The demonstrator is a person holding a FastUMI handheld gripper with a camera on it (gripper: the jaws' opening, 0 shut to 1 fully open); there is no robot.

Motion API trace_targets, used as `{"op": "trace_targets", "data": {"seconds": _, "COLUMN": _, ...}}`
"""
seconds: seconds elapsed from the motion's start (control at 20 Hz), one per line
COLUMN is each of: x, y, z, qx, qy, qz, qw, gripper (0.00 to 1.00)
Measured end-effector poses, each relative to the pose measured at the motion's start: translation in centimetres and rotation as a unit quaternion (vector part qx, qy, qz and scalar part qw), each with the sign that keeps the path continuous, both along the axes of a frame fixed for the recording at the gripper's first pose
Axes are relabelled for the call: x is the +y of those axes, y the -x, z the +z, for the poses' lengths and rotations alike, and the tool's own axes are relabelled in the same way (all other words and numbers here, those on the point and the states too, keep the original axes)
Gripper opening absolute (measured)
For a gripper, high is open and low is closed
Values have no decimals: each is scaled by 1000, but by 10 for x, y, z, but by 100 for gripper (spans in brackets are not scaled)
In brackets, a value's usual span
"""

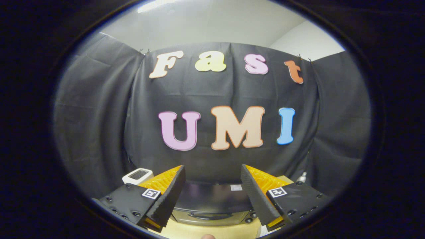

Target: Open the toaster oven, put the food inside, and close the toaster oven door.

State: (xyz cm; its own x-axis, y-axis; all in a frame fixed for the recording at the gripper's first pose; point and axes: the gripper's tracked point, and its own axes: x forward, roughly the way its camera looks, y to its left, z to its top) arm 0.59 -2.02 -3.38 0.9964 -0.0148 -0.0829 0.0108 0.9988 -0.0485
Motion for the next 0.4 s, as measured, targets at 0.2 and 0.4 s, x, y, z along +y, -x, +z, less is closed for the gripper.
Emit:
{"op": "trace_targets", "data": {"seconds": 0.2, "x": 4, "y": -3, "z": 40, "qx": -33, "qy": -1, "qz": 21, "qw": 999, "gripper": 100}}
{"op": "trace_targets", "data": {"seconds": 0.4, "x": 2, "y": -1, "z": 43, "qx": -39, "qy": -11, "qz": 18, "qw": 999, "gripper": 100}}
